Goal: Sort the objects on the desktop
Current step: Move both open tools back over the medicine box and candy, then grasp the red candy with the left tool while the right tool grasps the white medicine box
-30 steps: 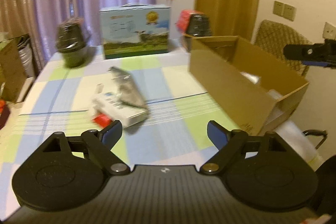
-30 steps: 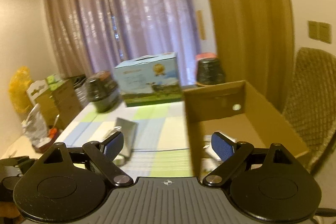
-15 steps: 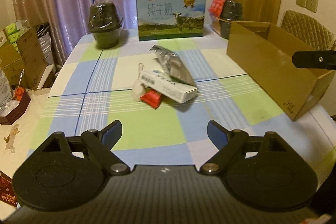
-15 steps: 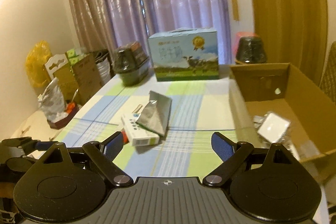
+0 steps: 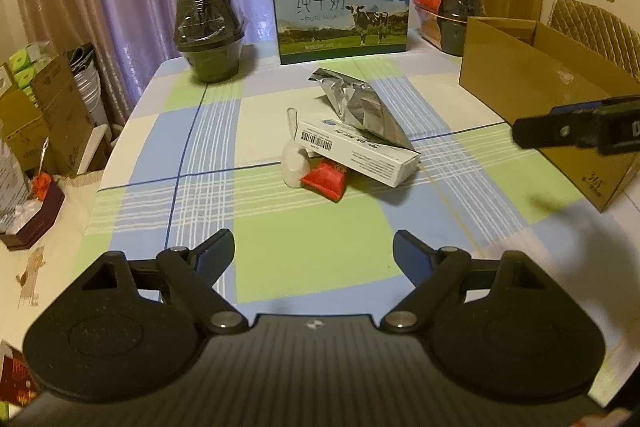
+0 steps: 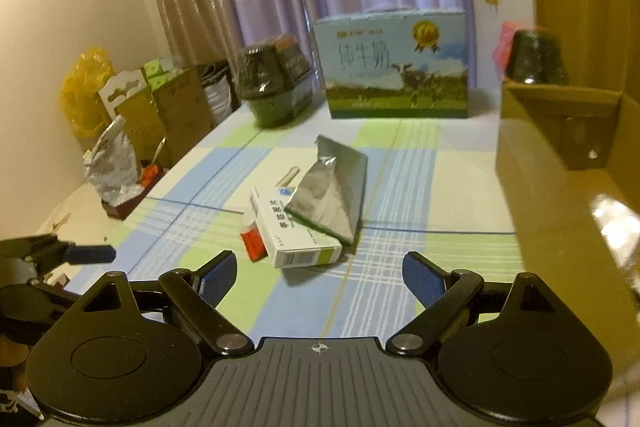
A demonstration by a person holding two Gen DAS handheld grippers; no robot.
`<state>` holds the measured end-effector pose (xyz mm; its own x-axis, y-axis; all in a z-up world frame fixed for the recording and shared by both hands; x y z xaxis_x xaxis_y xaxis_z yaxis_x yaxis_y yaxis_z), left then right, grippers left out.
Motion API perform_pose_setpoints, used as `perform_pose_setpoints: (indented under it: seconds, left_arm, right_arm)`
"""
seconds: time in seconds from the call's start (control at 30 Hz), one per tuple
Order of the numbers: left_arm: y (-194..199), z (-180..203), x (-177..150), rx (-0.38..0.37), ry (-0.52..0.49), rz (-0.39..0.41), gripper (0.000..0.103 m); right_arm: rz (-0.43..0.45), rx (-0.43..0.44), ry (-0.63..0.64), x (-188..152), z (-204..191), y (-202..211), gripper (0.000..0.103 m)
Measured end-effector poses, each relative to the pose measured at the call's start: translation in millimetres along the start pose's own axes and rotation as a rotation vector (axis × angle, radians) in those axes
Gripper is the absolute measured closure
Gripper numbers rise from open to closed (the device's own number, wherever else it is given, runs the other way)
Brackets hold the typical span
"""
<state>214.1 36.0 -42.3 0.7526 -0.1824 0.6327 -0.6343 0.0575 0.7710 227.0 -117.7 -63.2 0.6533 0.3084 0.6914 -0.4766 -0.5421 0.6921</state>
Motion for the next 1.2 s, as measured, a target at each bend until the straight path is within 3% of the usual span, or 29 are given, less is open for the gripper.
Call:
perform_pose_setpoints:
  seconds: [0.27,0.47,0.87,1.2]
  left_arm:
    - [-45.9,2.5,19.2,-0.052,-0.094,-0.008,0.02]
    - [-71.1,-1.9,25.3,-0.098,-0.108,-0.028,0.02]
    - [-89.7,-10.5,34.7,-0.154,-0.104,-0.036,0.02]
    - [-96.9,-7.6,33.6,-0.165,-0.107,-0.043,0.02]
  right_arm:
    - [-0.042,0.021,0.021,3.1,2.7,-45.3,0.016]
    - [-0.076,0.052,0.019,5.9,4.6,-78.3,0.026]
    - [-0.118,0.084,0.036,10.9,7.8,-129.3,0.027]
    - [-0.129,0.103,0.016,10.5,6.7,-140.9,0.031]
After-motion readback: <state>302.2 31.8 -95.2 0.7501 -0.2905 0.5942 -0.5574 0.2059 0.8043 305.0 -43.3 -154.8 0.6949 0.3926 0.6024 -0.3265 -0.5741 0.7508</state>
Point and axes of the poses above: each gripper's, at about its wrist camera, not at the fingertips, and y roughly against the way its jaws point, z to its right, x to its top, the point moved 10 cm from there along -y, roughly the way its jaws point, and after that the axes turned 9 degrees about -z, right-handed, at the moved point
